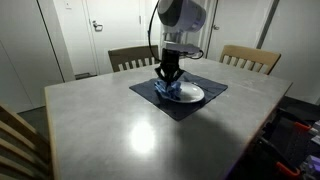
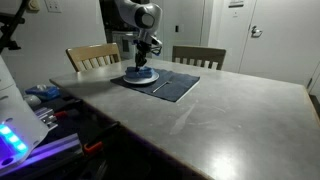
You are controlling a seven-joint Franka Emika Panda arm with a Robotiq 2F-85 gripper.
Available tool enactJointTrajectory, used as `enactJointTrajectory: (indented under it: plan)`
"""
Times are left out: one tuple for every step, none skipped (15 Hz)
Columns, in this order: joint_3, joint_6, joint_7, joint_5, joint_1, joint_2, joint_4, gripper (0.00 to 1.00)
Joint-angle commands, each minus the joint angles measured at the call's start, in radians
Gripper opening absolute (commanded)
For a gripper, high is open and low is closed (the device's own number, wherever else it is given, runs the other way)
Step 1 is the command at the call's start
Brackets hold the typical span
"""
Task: Use the blue towel to wipe the white plate
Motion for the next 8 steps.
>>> enactJointTrajectory:
  plan:
    - [0.035,-0.140,-0.179,0.054,-0.050,0.000,0.010,0.01]
    - [0.037,-0.189,-0.216,0.059,-0.056,0.006,0.018,0.01]
    - [0.035,-0.246,-0.243,0.058,-0.060,0.011,0.028,0.01]
    - [0.030,-0.310,-0.261,0.058,-0.062,0.015,0.037,0.01]
    - [0.019,-0.377,-0.253,0.053,-0.060,0.020,0.048,0.01]
    - [0.000,-0.436,-0.210,0.041,-0.048,0.027,0.061,0.01]
    - [-0.012,-0.479,-0.180,0.047,-0.045,0.032,0.071,0.01]
    - [-0.028,-0.518,-0.131,0.056,-0.040,0.041,0.082,0.01]
